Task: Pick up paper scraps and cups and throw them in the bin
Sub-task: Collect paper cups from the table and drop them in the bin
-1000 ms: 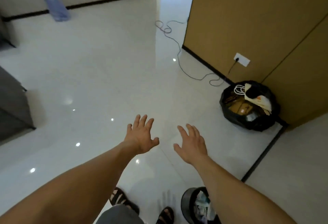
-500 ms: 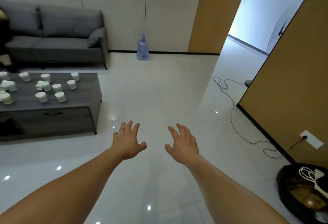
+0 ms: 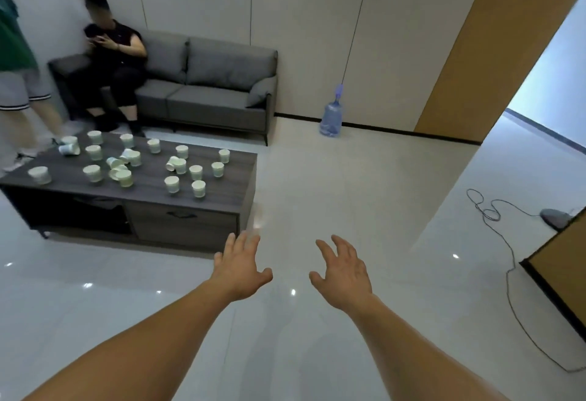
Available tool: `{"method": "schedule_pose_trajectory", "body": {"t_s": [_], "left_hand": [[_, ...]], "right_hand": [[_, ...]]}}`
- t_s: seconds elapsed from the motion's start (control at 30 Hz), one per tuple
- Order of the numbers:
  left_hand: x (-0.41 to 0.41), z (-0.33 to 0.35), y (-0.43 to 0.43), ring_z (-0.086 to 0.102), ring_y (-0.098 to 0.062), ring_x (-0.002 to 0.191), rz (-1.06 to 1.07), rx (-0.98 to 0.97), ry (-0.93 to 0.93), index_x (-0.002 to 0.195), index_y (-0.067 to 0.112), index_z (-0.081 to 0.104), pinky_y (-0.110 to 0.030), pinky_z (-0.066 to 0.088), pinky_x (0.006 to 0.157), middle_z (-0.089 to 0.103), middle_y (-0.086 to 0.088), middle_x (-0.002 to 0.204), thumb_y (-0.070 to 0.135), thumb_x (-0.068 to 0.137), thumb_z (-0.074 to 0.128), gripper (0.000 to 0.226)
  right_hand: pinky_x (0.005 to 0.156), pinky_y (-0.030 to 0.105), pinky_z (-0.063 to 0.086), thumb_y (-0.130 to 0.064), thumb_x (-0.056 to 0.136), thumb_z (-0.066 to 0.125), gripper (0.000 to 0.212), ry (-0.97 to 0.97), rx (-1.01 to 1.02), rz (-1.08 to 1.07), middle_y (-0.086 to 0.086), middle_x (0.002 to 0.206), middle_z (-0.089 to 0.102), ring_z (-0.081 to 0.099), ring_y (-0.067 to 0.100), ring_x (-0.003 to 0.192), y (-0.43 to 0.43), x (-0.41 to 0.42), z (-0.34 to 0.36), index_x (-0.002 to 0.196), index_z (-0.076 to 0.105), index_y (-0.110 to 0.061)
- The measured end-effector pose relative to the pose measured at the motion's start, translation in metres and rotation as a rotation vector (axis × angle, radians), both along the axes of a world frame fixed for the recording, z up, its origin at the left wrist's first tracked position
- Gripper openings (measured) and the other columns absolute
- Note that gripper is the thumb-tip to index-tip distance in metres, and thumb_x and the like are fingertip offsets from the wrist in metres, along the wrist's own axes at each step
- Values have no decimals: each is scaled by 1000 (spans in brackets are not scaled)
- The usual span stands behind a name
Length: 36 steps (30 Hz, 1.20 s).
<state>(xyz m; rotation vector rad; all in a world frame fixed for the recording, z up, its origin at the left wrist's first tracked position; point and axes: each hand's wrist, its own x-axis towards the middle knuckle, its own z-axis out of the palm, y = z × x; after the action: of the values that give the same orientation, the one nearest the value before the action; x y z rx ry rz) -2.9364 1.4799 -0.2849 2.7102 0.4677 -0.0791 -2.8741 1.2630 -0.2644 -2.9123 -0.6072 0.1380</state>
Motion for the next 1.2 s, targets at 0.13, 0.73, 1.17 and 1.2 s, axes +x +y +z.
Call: {"method": "schedule_pose_trajectory", "body": {"t_s": [0.13,0.73,1.17,1.2], "left_hand": [[35,1,50,-10,-24,147,89,-13,7,152,30,8,-54,10,116,-3,2,161,55,83,53,86],[160,-22,247,-4,-24,148,468,-95,64,153,27,8,-49,18,117,0,2,162,52,86,58,87],[242,-50,470,0,-24,148,478,-176,129,153,25,8,-48,20,117,5,0,161,52,80,64,95],[245,-53,482,0,-25,148,477,-185,141,153,25,8,-48,20,118,6,-1,161,52,80,64,96]], "right_hand": [[118,45,21,-53,94,47,72,4,21,88,1,163,5,4,24,149,60,58,-8,154,12,-33],[115,46,26,-52,91,52,74,81,-27,478,2,162,10,11,25,147,310,267,-28,153,16,-32],[114,47,30,-49,89,55,75,158,-115,466,1,161,10,13,26,146,522,359,-63,152,17,-33],[113,48,31,-49,89,56,75,173,-123,471,2,161,11,14,26,146,533,364,-67,152,18,-33]]}}
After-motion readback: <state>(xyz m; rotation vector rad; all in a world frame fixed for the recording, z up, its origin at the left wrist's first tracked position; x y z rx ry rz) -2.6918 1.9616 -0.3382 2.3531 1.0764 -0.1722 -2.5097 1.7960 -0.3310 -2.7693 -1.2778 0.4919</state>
